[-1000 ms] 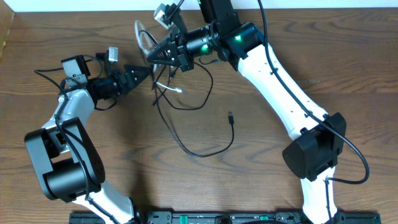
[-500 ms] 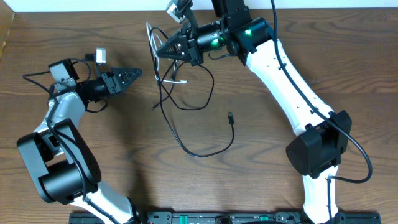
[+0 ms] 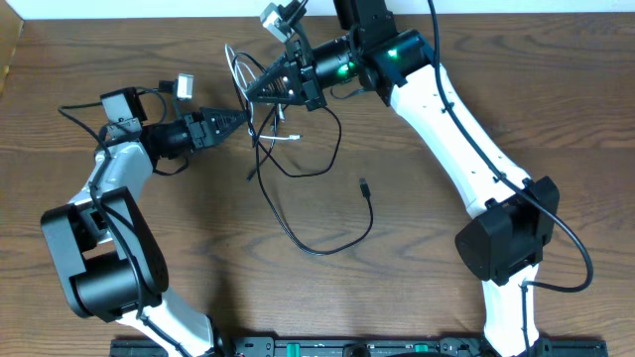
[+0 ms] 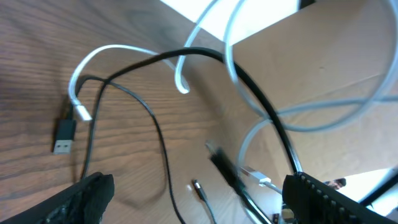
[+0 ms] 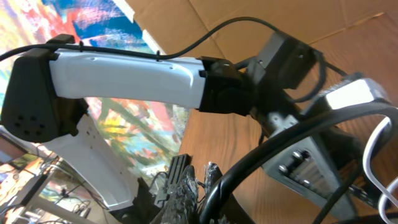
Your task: Untangle cables
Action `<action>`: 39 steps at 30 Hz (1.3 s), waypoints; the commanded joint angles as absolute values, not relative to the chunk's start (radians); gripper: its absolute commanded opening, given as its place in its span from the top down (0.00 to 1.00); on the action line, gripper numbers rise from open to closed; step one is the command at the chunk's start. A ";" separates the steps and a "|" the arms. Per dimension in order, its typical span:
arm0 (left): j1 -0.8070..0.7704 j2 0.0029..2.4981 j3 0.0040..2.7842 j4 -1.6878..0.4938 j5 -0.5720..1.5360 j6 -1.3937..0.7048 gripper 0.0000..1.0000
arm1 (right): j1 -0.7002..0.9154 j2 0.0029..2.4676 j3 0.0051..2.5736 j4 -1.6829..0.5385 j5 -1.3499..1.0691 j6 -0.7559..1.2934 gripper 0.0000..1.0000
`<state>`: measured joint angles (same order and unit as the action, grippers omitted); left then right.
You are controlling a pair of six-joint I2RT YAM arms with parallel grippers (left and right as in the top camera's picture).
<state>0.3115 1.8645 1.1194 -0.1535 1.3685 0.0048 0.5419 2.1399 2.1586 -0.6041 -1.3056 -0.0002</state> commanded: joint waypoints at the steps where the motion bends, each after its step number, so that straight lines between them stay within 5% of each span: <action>1: 0.297 1.876 1.114 -0.155 1.259 -0.001 0.08 | 0.562 2.138 2.160 -0.602 -1.354 -0.004 0.99; 10: 0.233 1.876 1.114 -0.148 1.168 -0.043 0.08 | 0.585 2.138 2.160 -0.601 -1.353 -0.004 0.99; 15: 0.223 1.876 1.114 -0.210 0.731 -0.246 0.08 | 0.586 2.122 2.160 -0.609 -1.295 0.017 0.99; 20: 0.224 1.876 1.114 -0.282 0.424 -0.370 0.08 | 0.588 2.040 2.160 -0.709 -0.994 -0.039 0.99; 31: 0.224 1.876 1.106 -0.300 0.312 -0.406 0.08 | 0.521 1.846 2.160 -0.729 -0.932 -0.097 0.99; 39: 0.224 1.876 1.105 -0.302 0.313 -0.406 0.07 | 0.440 1.768 2.160 -0.547 -0.933 0.046 0.99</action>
<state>0.2214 1.8648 1.1187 -0.2958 0.3328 -0.3969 0.4625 1.7966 2.1529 -0.5804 -0.9424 -0.0257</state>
